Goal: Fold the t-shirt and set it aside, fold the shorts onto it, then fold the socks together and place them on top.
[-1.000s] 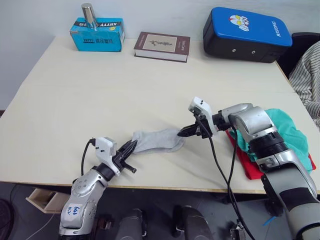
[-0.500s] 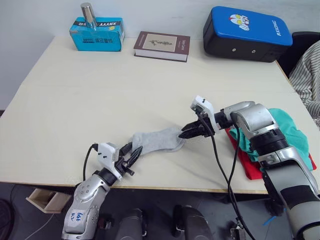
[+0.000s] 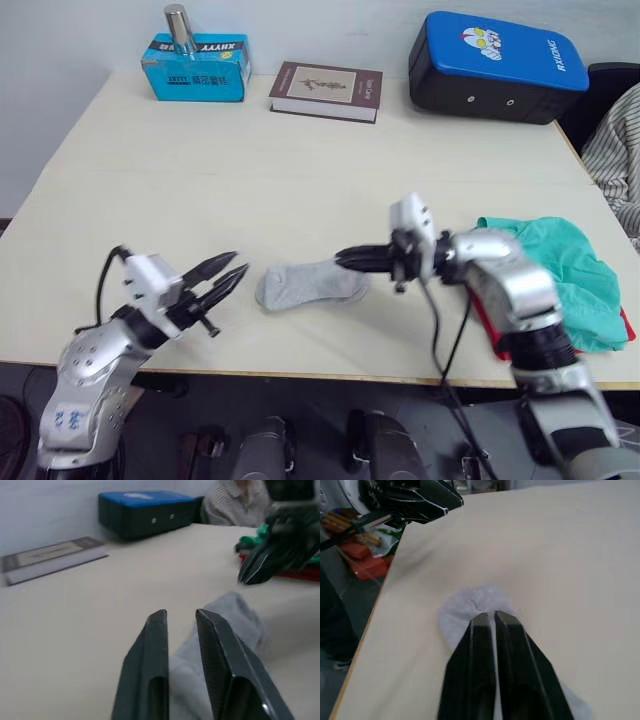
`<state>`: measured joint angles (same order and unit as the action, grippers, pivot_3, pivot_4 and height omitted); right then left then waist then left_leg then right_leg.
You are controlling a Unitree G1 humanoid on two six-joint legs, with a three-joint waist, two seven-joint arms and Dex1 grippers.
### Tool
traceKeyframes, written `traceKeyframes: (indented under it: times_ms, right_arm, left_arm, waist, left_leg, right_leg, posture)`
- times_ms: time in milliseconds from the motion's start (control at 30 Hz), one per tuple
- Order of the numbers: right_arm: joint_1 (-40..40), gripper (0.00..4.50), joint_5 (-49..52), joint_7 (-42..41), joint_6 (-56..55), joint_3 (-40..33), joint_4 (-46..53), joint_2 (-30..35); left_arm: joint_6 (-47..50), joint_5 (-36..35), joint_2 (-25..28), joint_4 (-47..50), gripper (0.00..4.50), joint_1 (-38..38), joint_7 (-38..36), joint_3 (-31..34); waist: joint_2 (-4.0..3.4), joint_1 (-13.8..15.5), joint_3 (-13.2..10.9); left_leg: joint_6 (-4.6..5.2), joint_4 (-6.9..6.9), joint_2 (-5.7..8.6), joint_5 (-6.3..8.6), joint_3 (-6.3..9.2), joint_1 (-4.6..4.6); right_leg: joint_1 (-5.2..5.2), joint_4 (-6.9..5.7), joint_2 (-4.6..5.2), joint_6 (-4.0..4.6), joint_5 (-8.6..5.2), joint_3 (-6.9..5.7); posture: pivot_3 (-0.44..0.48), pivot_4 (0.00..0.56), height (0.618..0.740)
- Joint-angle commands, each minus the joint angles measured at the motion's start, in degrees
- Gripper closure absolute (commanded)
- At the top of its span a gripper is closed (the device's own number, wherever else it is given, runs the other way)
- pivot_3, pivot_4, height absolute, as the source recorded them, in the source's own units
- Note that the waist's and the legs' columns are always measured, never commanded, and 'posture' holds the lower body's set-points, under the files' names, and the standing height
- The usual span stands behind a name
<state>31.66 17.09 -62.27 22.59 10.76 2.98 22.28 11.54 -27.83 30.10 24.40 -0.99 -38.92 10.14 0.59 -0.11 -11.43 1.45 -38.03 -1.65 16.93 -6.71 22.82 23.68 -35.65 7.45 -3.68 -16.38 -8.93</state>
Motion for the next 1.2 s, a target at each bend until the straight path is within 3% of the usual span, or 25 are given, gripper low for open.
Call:
traceKeyframes:
  times_ms: [33,133,233,400,567,767,967,1100,1200]
  right_arm:
    - [-3.3,4.50,-6.1,6.6,-9.0,2.3,-1.3,-2.0]
    - [-5.8,4.50,-13.3,13.0,-18.4,5.2,-7.1,-3.8]
    - [-6.7,4.50,-15.1,17.1,-21.6,4.3,-10.3,-4.9]
    - [-8.0,4.50,-16.4,21.9,-22.1,0.7,-11.8,-2.7]
    - [-8.8,4.50,-15.6,25.3,-19.7,-2.5,-12.3,-1.8]
    - [-7.7,4.50,-7.5,19.5,-19.9,-2.8,-4.4,-4.2]
    - [-3.9,4.50,-8.9,15.2,-18.6,2.5,-6.2,-4.9]
    - [-2.2,4.50,-12.5,14.4,-20.2,5.8,-13.5,-5.0]
    - [-0.9,4.50,-14.9,14.1,-21.7,7.3,-17.4,-5.0]
  left_arm:
    - [2.4,3.3,-2.2,-4.5,4.46,-1.6,1.3,-6.2]
    - [2.5,9.5,-5.2,-11.5,4.46,-3.6,4.9,-11.1]
    - [1.8,13.7,-7.6,-16.5,4.46,-4.6,9.4,-11.9]
    - [3.8,14.9,-9.3,-17.7,4.46,-4.2,13.3,-10.3]
    - [2.7,14.1,-9.0,-17.8,4.46,-3.6,12.4,-8.9]
    - [-2.8,10.0,-8.8,-15.0,4.46,-3.2,7.5,-6.4]
    - [0.6,-3.4,-5.0,-5.3,4.46,-1.3,1.6,3.0]
    - [11.9,-10.7,3.2,-4.1,3.31,0.7,-0.2,9.2]
    - [25.7,-17.1,9.8,-6.5,2.36,1.2,2.3,13.6]
  waist:
    - [-0.01,0.0,0.0]
    - [0.00,0.0,0.0]
    - [0.00,-0.2,0.0]
    - [0.00,-0.1,0.0]
    - [0.00,-0.2,0.0]
    - [-0.03,-0.3,0.0]
    - [-0.04,-0.6,0.0]
    - [-0.05,-0.7,0.0]
    - [-0.09,-1.0,-0.1]
  left_leg:
    - [0.01,0.00,0.01,-0.02,-0.02,0.02]
    - [0.03,-0.01,0.04,-0.03,-0.07,-0.07]
    - [0.03,0.00,0.02,-0.05,-0.09,-0.05]
    - [-0.02,0.01,-0.03,-0.08,-0.07,-0.34]
    - [-0.04,0.06,-0.07,-0.06,-0.09,-0.45]
    - [-0.01,0.08,-0.09,-0.04,-0.10,-0.42]
    - [-0.03,0.14,-0.10,-0.06,-0.09,-0.38]
    - [-0.05,0.15,-0.08,-0.06,-0.08,-0.39]
    - [-0.04,0.15,-0.05,-0.08,-0.09,-0.38]
  right_leg:
    - [0.02,-0.01,0.00,-0.01,0.01,0.01]
    - [-0.04,0.00,-0.04,-0.04,0.02,0.01]
    - [0.01,-0.02,-0.05,-0.05,0.03,0.04]
    - [-0.18,-0.11,-0.03,-0.04,0.03,0.13]
    - [-0.21,-0.13,-0.03,-0.02,0.01,0.20]
    - [-0.16,-0.15,-0.03,0.01,0.00,0.21]
    - [-0.10,-0.14,-0.03,0.06,-0.03,0.19]
    - [-0.13,-0.11,-0.02,0.07,-0.03,0.18]
    - [-0.13,-0.11,-0.02,0.06,-0.03,0.18]
  posture:
    - [0.000,0.150,0.740]
    - [0.000,0.150,0.740]
    - [0.000,0.150,0.740]
    - [0.000,0.150,0.740]
    - [0.000,0.150,0.740]
    - [0.000,0.150,0.740]
    - [0.000,0.150,0.740]
    - [0.000,0.150,0.740]
    - [0.000,0.150,0.740]
